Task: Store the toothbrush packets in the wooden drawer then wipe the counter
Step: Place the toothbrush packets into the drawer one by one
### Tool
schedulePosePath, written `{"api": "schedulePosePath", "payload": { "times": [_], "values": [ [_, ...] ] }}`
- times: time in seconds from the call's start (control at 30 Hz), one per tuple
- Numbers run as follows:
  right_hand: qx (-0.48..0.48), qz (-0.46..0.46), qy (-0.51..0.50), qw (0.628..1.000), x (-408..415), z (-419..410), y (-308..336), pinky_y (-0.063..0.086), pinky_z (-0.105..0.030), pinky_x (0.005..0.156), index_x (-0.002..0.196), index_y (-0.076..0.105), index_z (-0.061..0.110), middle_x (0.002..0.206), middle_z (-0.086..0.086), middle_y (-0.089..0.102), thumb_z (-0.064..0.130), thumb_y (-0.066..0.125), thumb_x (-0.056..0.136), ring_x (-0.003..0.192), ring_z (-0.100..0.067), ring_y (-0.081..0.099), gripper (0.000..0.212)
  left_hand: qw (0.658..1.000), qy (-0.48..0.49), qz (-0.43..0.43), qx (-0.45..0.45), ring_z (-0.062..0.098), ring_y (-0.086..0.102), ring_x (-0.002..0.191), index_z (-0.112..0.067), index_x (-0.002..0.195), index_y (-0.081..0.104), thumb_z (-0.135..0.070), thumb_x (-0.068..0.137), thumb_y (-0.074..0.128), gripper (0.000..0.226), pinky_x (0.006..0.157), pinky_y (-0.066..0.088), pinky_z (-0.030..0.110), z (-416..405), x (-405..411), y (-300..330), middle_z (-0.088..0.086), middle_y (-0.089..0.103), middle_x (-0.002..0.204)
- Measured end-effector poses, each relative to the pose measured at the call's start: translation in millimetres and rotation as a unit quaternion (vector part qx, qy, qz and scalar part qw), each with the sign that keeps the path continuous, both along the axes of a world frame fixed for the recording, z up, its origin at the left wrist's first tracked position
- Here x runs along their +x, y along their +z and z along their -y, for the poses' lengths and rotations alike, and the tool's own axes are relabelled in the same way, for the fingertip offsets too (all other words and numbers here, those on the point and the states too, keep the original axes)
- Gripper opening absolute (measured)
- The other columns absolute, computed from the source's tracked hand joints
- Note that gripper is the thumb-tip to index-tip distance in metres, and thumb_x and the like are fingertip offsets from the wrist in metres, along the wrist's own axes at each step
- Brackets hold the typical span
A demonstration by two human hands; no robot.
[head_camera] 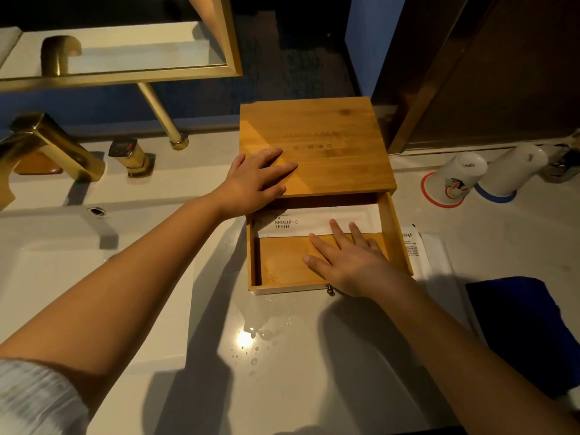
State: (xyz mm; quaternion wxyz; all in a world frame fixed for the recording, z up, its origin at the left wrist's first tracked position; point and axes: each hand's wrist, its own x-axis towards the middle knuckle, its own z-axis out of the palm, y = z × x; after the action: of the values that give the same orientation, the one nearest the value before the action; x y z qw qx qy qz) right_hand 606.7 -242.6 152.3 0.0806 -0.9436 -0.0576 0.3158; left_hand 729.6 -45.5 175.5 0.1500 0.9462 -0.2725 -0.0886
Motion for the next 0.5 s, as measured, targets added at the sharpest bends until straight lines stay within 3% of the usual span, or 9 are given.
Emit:
{"api": "schedulePosePath", "payload": {
  "times": [0.17, 0.5],
  "values": [
    [0.018, 0.020, -0.003, 1.000, 13.8, 4.4, -7.1, -0.008, -0.051, 0.113, 0.140, -0.003, 0.048, 0.155, 0.006, -0.020, 0.072, 0.009, 0.083, 0.141, -0.027, -0.022, 0.063, 1.000, 0.001, -0.001, -0.003, 0.022, 0.008, 0.145, -0.038, 0.142, 0.028, -0.039, 0.096, 0.039, 0.047, 0.116, -0.002, 0.048, -1.4, 0.0, -0.1, 0.002, 0.015, 0.157],
    [0.015, 0.081, -0.025, 0.996, 32.6, 2.8, -15.0, -0.006, -0.061, 0.110, 0.139, -0.003, 0.051, 0.158, 0.003, -0.006, 0.071, 0.011, 0.084, 0.143, -0.028, -0.014, 0.060, 1.000, -0.009, -0.001, -0.013, 0.022, 0.008, 0.145, -0.038, 0.142, 0.028, -0.038, 0.096, 0.039, 0.047, 0.117, 0.002, 0.052, -3.2, 0.4, -0.9, 0.003, 0.015, 0.157]
  ]
}}
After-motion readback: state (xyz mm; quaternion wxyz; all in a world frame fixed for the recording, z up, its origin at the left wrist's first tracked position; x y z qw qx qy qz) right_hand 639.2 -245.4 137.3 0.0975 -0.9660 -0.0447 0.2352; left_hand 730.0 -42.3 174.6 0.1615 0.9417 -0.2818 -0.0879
